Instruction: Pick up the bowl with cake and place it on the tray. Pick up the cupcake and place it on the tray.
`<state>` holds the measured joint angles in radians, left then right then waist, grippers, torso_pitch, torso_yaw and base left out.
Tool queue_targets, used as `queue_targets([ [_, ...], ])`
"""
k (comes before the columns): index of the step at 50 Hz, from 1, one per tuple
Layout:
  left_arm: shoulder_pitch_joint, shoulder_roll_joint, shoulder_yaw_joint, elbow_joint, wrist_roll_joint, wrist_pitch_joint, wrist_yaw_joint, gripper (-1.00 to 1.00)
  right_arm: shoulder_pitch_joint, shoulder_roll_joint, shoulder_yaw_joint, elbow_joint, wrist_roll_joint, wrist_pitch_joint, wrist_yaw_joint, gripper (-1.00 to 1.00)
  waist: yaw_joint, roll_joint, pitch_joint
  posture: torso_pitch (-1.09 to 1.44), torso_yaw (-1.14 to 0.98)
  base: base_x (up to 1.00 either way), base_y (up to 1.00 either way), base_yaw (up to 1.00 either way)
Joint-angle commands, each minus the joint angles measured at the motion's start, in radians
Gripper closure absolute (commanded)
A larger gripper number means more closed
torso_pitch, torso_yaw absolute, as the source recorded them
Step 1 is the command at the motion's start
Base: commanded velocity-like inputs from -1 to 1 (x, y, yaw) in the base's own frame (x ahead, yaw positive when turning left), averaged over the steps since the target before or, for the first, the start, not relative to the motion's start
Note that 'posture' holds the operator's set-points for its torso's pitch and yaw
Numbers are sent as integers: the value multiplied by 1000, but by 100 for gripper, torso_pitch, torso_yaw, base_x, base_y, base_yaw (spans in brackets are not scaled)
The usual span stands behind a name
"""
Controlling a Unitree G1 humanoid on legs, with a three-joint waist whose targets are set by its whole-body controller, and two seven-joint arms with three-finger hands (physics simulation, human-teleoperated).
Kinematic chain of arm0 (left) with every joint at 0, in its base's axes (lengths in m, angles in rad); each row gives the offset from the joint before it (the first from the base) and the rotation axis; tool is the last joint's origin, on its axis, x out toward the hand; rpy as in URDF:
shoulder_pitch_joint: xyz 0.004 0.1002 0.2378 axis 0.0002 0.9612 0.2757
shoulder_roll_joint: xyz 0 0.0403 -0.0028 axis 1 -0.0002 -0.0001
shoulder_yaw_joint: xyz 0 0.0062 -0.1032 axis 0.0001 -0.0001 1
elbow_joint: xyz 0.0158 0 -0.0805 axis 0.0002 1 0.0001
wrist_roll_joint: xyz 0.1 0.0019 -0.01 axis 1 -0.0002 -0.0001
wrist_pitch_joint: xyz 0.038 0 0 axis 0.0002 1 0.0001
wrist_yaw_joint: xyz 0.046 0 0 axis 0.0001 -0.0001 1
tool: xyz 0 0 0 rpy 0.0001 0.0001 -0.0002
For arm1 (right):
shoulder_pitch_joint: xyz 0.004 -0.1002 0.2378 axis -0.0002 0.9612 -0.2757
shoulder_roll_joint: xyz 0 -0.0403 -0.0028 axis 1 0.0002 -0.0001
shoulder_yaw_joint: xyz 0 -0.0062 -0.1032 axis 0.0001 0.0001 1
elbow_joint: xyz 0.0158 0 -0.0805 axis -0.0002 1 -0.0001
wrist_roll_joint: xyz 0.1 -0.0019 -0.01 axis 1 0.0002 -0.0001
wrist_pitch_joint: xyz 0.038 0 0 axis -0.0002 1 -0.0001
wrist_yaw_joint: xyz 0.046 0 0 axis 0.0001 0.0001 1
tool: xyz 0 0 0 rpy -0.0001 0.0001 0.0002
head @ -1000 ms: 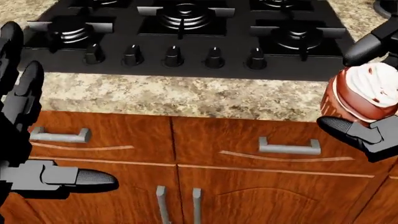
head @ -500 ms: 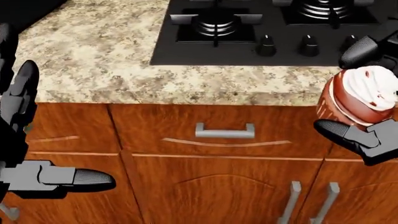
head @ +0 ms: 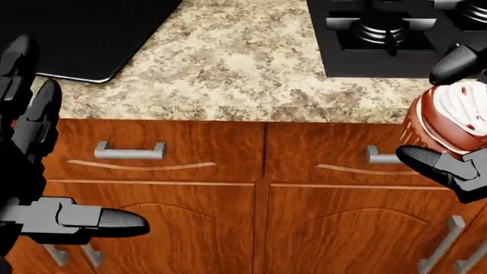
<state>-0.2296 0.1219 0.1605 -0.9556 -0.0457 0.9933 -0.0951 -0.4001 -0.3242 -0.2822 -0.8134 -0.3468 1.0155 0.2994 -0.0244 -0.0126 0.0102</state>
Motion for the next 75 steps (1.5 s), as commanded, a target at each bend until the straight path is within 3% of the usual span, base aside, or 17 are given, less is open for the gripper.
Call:
queue_targets([
  [1,-14,8,13,-29,10,-41,8,-100,-22,-4,4,-34,4,-37,-2,100,1,0,4,0,0,0,70,0],
  [3,-18,9,10,-36,11,-31,10,-100,-22,-7,5,-34,2,-34,-3,100,6,66,2,0,0,0,70,0],
  [4,-17,9,8,-38,12,-30,11,-100,-20,-7,7,-34,1,-34,-3,100,14,124,-38,0,0,0,70,0],
  [6,-16,8,9,-37,12,-31,10,-100,-17,-4,5,-26,3,-47,-5,100,29,79,17,0,0,2,69,0],
  [12,-22,10,8,-38,14,-26,8,-100,-20,-2,1,-29,9,-44,-7,100,27,1,25,0,0,3,65,0],
  [26,-22,8,6,-45,16,-22,8,-100,-12,0,4,-30,9,-53,-9,100,11,-47,-2,0,0,3,44,0],
  [31,-20,7,4,-49,17,-19,8,-100,-10,1,2,-30,11,-55,-10,100,4,31,18,0,0,6,52,0],
  [33,-20,7,3,-49,18,-20,9,-100,-10,1,2,-28,12,-56,-11,100,8,125,-32,0,0,7,53,0],
  [34,-18,6,3,-46,18,-24,8,-100,-11,1,-1,-29,13,-54,-10,100,21,81,9,0,0,5,52,0],
  [35,-16,6,4,-44,18,-28,7,-100,-11,0,-1,-32,14,-50,-10,100,21,83,19,0,0,6,52,0],
  [39,-12,7,8,-35,18,-42,3,-100,-13,0,-5,-36,19,-44,-11,100,23,38,11,0,0,6,39,0],
  [51,-33,12,7,-53,20,-8,3,-100,-22,-5,-9,-42,48,-24,-25,100,34,21,24,0,0,0,0,0],
  [58,-38,15,4,-54,22,-5,1,-100,-18,-7,-8,-40,56,-35,-34,100,52,-41,21,0,0,0,0,0],
  [63,-36,13,0,-65,24,3,2,-100,-6,-6,-10,-46,53,-46,-34,100,43,-12,-11,0,0,0,8,0],
  [67,-37,11,-1,-72,26,10,2,-100,-3,-3,-11,-46,59,-53,-29,100,59,-82,3,0,0,0,58,25],
  [71,-37,11,1,-75,26,13,1,-100,-5,-2,-16,-55,64,-42,-26,100,25,4,37,0,0,0,0,100],
  [75,-41,13,1,-79,26,19,0,-100,-8,-6,-23,-52,70,-43,-29,100,28,57,13,0,0,0,0,100],
])
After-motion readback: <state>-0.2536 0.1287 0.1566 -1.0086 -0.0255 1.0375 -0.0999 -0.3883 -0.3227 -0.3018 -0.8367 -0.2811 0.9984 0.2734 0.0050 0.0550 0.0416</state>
